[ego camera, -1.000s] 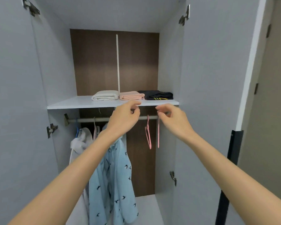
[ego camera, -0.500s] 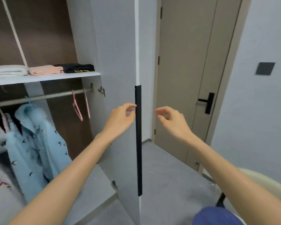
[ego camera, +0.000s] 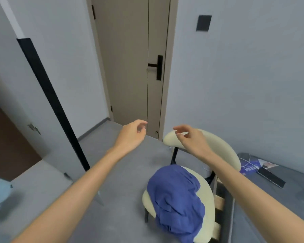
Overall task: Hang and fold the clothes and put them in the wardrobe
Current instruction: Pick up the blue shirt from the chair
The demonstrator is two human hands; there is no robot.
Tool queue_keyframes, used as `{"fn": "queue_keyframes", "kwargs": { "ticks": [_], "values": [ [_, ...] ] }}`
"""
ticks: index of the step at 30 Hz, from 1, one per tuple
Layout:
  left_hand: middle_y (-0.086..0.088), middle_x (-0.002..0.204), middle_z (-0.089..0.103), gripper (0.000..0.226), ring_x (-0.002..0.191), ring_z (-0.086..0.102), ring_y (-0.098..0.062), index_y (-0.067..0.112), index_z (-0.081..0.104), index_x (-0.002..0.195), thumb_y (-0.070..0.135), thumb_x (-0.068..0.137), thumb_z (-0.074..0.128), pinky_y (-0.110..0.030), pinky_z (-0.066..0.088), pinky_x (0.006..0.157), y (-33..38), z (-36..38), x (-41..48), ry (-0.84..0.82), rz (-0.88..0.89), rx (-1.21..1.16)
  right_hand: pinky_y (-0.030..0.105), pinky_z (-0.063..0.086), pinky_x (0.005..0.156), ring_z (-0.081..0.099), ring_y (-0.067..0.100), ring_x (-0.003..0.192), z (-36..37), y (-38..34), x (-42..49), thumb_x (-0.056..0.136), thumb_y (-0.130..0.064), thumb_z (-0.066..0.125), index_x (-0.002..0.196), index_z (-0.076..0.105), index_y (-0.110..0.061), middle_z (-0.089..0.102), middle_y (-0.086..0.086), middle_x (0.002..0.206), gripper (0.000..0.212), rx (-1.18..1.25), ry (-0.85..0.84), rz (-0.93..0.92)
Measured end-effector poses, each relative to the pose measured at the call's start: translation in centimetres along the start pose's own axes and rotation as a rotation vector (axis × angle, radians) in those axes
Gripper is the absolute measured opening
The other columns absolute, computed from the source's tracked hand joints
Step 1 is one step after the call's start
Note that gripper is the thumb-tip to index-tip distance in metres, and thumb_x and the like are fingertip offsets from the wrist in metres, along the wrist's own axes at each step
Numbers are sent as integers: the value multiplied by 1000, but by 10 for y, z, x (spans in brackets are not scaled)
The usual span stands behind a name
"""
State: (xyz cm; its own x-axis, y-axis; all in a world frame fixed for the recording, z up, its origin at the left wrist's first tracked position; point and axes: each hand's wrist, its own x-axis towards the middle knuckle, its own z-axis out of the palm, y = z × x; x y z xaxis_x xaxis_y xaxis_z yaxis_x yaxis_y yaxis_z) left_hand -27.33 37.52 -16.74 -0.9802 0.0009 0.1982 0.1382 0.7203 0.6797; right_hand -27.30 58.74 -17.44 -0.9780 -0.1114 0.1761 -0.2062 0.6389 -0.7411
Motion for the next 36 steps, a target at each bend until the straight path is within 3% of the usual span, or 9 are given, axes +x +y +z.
{"fn": "queue_keyframes", "kwargs": {
  "ticks": [12,16,19,22,26,29,31,34,36],
  "values": [
    [-9,119,64,36,103,62,-23,8,56,124,4,90,48,-31,45,94,-55,212,-1,-275,-287,-80,26,44,87,58,19,109,39,227,-14,96,-15,46,120,60,-14,64,1,119,28,-9,-274,352],
    [-9,119,63,37,101,61,-23,10,56,125,4,90,49,-26,43,91,-79,255,-20,-313,-369,-87,23,40,78,53,16,105,69,280,-33,95,-12,45,123,57,-13,60,2,123,31,1,-338,471],
    [-7,121,61,37,103,60,-20,13,55,127,7,91,49,-22,40,88,-101,287,-33,-346,-355,-58,19,35,88,50,21,122,95,315,-48,94,-10,47,131,51,-9,53,6,134,36,28,-360,543],
    [-4,124,59,37,106,58,-18,16,53,129,11,92,48,-23,41,91,-129,322,-41,-355,-330,-41,30,38,98,48,26,125,125,349,-54,94,-11,48,132,47,-8,50,8,137,39,34,-350,597],
    [-1,128,56,39,112,54,-17,18,50,132,13,94,47,-25,40,96,-169,370,-54,-351,-318,-60,45,47,93,54,35,111,168,395,-59,88,-9,49,121,49,0,56,17,125,35,34,-275,661],
    [0,132,52,41,117,51,-15,21,46,136,15,95,46,-22,38,94,-197,402,-60,-335,-300,-65,33,48,79,54,27,103,197,426,-59,89,-14,53,127,45,-4,55,9,122,40,134,-241,682],
    [1,135,50,44,120,49,-15,23,43,138,17,95,47,-24,38,96,-217,425,-68,-321,-295,-75,32,46,87,51,21,107,220,449,-58,87,-26,61,126,46,-10,53,0,119,45,160,-230,677],
    [0,141,45,50,127,43,-16,25,36,143,18,95,49,-26,36,101,-239,450,-78,-319,-274,-94,41,43,95,53,20,99,249,477,-60,86,-34,62,102,51,-18,55,-7,94,25,89,-189,651],
    [-1,143,41,54,131,40,-16,26,31,145,18,94,50,-26,34,105,-248,458,-85,-307,-249,-104,35,42,76,47,16,71,254,478,-63,91,-27,55,75,44,-19,45,-8,68,21,91,-135,560]
  ]
}}
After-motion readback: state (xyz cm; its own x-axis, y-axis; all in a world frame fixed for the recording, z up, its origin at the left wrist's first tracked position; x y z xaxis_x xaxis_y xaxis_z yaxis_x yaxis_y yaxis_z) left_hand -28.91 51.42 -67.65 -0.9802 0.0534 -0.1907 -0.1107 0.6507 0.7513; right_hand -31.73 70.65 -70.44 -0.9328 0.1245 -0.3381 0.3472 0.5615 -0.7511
